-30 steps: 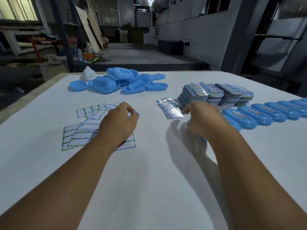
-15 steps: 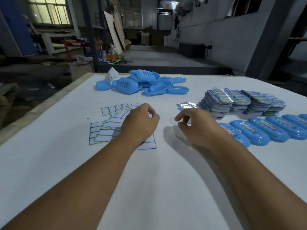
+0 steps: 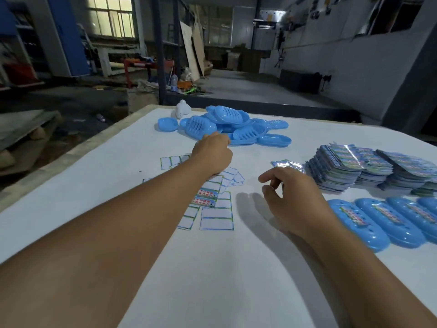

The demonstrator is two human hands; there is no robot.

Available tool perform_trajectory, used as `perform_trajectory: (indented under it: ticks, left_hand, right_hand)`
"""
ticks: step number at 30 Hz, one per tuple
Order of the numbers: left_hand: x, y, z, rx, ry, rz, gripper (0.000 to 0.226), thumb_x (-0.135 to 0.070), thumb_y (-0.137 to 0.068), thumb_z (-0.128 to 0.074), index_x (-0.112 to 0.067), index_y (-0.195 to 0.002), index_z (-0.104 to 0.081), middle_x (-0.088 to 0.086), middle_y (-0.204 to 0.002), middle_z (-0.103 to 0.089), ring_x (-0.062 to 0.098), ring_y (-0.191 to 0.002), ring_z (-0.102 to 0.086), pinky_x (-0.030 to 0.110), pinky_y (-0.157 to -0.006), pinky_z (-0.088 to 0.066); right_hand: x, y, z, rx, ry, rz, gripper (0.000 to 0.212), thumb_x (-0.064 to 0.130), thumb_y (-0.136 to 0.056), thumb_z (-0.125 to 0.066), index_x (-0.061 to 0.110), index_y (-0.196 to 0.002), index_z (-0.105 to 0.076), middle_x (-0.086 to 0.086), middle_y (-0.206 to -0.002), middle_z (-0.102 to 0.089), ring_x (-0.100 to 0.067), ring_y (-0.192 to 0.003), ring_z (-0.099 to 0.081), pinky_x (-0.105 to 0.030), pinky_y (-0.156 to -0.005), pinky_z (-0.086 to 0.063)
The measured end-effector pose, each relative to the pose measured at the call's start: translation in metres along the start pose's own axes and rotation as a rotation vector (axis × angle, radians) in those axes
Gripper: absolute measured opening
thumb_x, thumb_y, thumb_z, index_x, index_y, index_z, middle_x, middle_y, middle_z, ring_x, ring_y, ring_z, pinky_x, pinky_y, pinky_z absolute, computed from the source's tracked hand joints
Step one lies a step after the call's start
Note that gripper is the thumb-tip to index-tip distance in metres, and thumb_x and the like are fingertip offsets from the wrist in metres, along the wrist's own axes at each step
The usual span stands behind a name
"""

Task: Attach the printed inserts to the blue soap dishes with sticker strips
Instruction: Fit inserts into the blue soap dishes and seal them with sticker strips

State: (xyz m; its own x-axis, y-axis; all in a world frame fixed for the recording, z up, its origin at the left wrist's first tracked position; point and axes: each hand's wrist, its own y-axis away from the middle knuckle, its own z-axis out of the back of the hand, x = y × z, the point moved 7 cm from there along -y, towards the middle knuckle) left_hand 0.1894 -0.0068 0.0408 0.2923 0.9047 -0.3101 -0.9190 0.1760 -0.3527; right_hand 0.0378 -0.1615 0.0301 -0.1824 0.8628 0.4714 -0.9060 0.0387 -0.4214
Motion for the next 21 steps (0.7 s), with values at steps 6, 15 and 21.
perform_trajectory:
  ticks: [6, 15, 21]
  left_hand:
    - [0.001, -0.039, -0.019, 0.104, -0.083, 0.04, 0.042, -0.026, -0.101, -0.047, -0.017, -0.142, -0.048, 0.007, -0.139, -0.054, 0.026, -0.122, -0.051, 0.04, -0.097, -0.047]
    - [-0.002, -0.052, -0.03, 0.062, -0.095, -0.006, 0.02, -0.029, -0.098, -0.054, -0.02, -0.116, -0.058, 0.003, -0.116, -0.059, 0.024, -0.106, -0.054, 0.042, -0.091, -0.051]
    - [-0.009, -0.053, -0.02, 0.007, 0.158, 0.028, 0.015, -0.035, -0.104, -0.043, -0.022, -0.108, -0.049, 0.003, -0.1, -0.059, 0.02, -0.088, -0.058, 0.038, -0.073, -0.05]
  right_hand:
    - [0.005, -0.002, -0.004, 0.016, -0.046, 0.027, 0.02, 0.021, -0.095, -0.063, 0.034, -0.108, -0.068, 0.012, -0.092, -0.059, 0.005, -0.076, -0.047, -0.018, -0.064, -0.03]
    - [0.006, -0.002, -0.005, 0.015, -0.067, 0.037, 0.019, 0.025, -0.094, -0.064, 0.036, -0.109, -0.067, 0.013, -0.092, -0.056, 0.005, -0.074, -0.048, -0.019, -0.067, -0.031]
    - [0.002, -0.003, -0.003, 0.008, -0.083, 0.02, 0.019, 0.024, -0.093, -0.065, 0.035, -0.108, -0.068, 0.013, -0.093, -0.057, 0.003, -0.071, -0.048, -0.024, -0.071, -0.035]
